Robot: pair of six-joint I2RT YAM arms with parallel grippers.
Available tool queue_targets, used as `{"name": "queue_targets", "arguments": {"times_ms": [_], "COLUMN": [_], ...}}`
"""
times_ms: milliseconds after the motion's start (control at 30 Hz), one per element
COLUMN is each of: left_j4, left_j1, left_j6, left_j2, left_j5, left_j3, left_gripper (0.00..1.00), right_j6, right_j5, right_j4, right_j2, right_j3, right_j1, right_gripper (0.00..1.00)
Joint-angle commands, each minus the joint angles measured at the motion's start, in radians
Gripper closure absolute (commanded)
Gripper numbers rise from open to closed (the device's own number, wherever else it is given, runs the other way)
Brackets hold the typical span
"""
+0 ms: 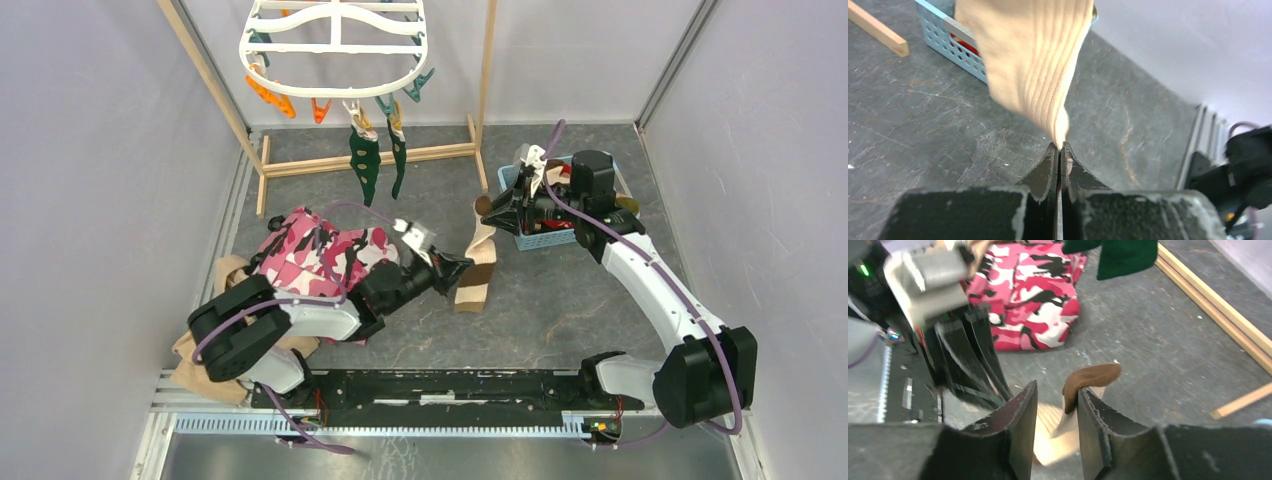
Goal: Clip the socks to the hanger
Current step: Pick up the sock from the bin.
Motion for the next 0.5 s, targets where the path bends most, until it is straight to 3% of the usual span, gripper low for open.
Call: {"name": "queue_targets", "arguments": {"times_ms": [0,133,300,467], "left_j4": [0.059,0.119,0.22,0.272], "left_j1": [0.133,0.251,0.344,0.404], "left_j6": [-0.415,-0.692,-0.945,-1.116], "left_j2": [-0.11,-0.144,-0.146,-0.13], "left_j5": [0.171,0.249,0.262,0.291], "left_j3": [-0.071,-0.148,-0.219,-0.233], "left_gripper": [0.98,0.98,0.98,0.98], "right_j6": [-0.113,-0.242,-0.482,-1.061], "right_j5": [0.097,0.112,0.026,-0.122], "right_j4": [-0.059,-0.129,-0.223,-0.467], "right_j2": [0.012,-0.01,-0.026,-0.03], "right_j3": [0.051,0.074,0.06,-0.012], "right_j1": [0.003,0.003,0.003,0.01], "right_gripper": [0.56,0.44,0.39,0.37]}}
